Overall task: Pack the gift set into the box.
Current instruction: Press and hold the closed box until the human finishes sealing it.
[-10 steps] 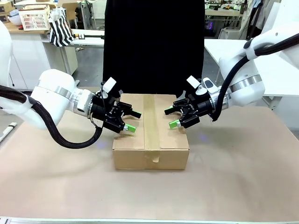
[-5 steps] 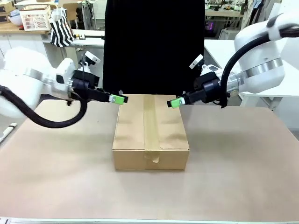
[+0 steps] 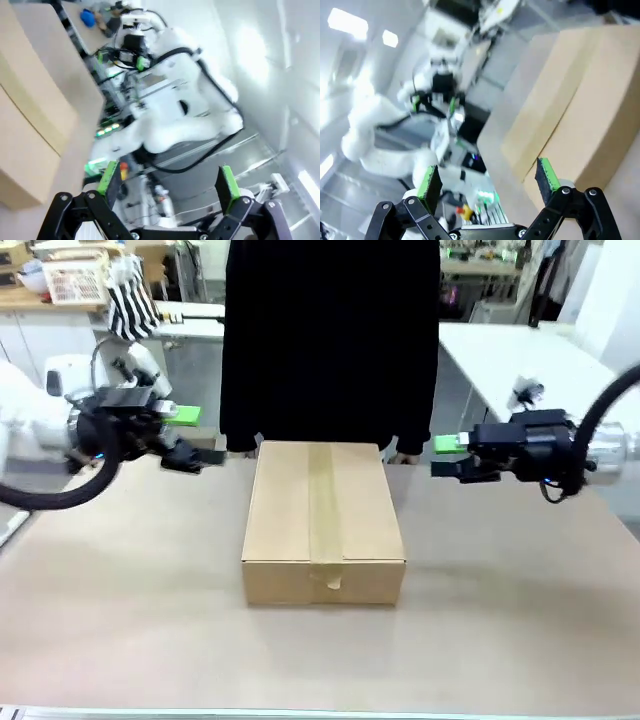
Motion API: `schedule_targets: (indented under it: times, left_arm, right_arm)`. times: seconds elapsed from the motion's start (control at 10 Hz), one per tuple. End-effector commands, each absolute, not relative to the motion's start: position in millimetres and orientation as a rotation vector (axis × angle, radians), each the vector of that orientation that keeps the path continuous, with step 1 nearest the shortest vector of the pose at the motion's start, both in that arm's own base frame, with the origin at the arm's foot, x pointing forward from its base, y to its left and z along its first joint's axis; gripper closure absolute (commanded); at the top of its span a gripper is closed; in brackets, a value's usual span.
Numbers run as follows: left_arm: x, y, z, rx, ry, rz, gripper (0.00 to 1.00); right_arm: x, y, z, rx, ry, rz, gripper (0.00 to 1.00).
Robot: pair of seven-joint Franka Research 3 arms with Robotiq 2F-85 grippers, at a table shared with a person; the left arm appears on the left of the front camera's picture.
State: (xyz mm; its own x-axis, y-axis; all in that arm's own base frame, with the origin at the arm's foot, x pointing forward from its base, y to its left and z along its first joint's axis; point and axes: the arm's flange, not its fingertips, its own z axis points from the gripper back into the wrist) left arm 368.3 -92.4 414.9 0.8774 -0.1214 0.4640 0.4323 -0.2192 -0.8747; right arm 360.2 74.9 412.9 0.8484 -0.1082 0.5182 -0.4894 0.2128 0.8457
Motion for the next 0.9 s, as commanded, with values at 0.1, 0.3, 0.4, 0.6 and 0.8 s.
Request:
schedule_targets:
  times: [0.1, 0.3, 0.4, 0.6, 0.8]
  left_arm:
    - [337.2, -9.9, 399.7, -1.955, -0.159, -0.084, 0.0]
    - [339.7, 18.0, 369.3, -1.971, -0.262, -0.088, 0.0]
    - [350.5, 7.5, 394.4, -1.932, -0.157, -0.145, 0.0]
    - [350.5, 7.5, 394.4, -1.932, -0.157, -0.145, 0.0]
    - [350.5, 7.5, 394.4, -1.932, -0.157, -0.145, 0.0]
  right_arm:
    - [337.4, -16.0, 408.6, 1.533, -0.631, 0.06, 0.0]
    - [353.6, -41.9, 395.8, 1.555, -0.633, 0.085, 0.0]
    - [357.5, -30.6, 416.7, 1.504, -0.653, 0.066, 0.0]
    - [357.5, -30.6, 416.7, 1.504, -0.653, 0.066, 0.0]
    - [357.5, -30.6, 416.7, 1.504, -0.653, 0.066, 0.0]
